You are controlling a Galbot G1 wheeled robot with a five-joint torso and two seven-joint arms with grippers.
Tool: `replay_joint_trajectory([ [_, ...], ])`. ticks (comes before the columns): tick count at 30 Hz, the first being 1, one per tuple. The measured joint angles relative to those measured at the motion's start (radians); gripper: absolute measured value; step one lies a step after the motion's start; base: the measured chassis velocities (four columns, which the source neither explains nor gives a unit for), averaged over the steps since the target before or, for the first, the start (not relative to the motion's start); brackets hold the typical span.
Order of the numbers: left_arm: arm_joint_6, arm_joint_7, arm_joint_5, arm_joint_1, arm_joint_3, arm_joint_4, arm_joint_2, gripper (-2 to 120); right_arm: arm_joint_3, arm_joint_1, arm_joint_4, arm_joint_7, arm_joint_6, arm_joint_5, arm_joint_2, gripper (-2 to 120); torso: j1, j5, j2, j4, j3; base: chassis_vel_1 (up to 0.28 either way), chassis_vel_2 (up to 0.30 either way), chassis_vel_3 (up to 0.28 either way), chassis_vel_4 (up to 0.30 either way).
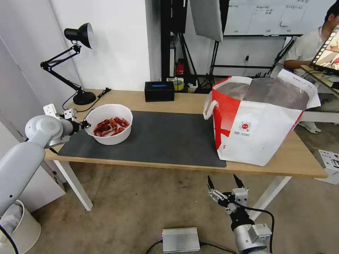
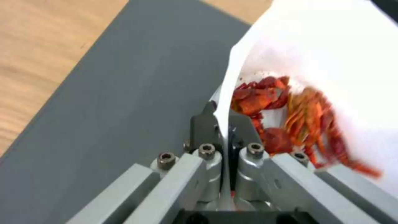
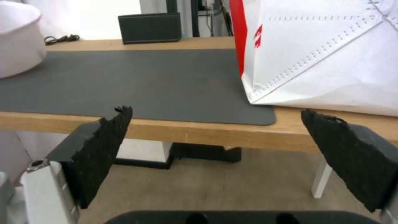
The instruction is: Pick up the trash from the table and place it into the takeout bag.
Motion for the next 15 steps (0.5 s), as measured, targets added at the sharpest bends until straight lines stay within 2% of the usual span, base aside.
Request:
replay_joint_trajectory([
  [5,-0.026,-0.01,-0.043,0.006,-0.007,-0.06,0.016,0,0.0,0.0,0.0,0.0,0.0,0.0,0.0,100,0.0,0.0001,0.0,-0.0001,0.0,0.0,0.0,0.0,0.0],
  [12,-0.033,-0.022,-0.083,0.005,-0.01,-0.103,0.026,0,0.0,0.0,0.0,0.0,0.0,0.0,0.0,100,0.0,0.0,0.0,-0.0001,0.0,0.0,0.0,0.0,0.0],
  [15,-0.034,-0.05,-0.15,0.001,-0.013,-0.156,0.048,0,0.0,0.0,0.0,0.0,0.0,0.0,0.0,100,0.0,0.0,0.0,0.0,0.0,0.0,0.0,0.0,0.0],
])
